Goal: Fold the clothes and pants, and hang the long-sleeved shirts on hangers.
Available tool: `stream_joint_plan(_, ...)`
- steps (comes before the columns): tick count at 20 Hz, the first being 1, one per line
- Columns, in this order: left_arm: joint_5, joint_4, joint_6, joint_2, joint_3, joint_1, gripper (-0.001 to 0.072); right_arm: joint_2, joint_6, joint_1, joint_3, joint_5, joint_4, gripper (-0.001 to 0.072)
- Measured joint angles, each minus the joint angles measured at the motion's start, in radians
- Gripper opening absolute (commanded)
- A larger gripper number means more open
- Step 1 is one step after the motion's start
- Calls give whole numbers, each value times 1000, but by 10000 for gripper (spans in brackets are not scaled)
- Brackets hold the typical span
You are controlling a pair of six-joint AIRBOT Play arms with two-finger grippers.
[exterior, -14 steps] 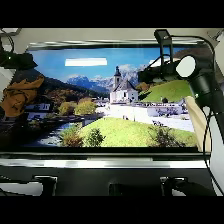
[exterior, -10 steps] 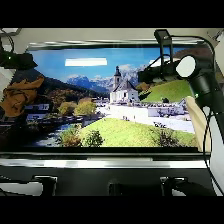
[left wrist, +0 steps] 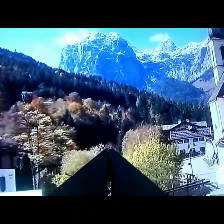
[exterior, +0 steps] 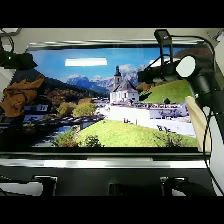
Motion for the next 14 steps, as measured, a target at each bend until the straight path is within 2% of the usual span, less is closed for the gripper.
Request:
stream_joint_plan(10, 79, -2, -3, 0, 0, -1, 23, 0, 0, 0, 0, -2, 17, 32)
stream_joint_plan(11, 85, -5, -3, 0, 0, -1, 41, 0, 0, 0, 0, -3, 19, 32)
stream_joint_plan(12, 86, -3, -3, 0, 0, -1, 197, 0, 0, 0, 0, -3, 20, 32)
stream_joint_plan(13, 85, 16, -8, 0, 0, -2, 488, 0, 0, 0, 0, -3, 20, 32)
stream_joint_plan(14, 76, 57, -28, 0, -2, -1, 707, 0, 0, 0, 0, -1, 21, 32)
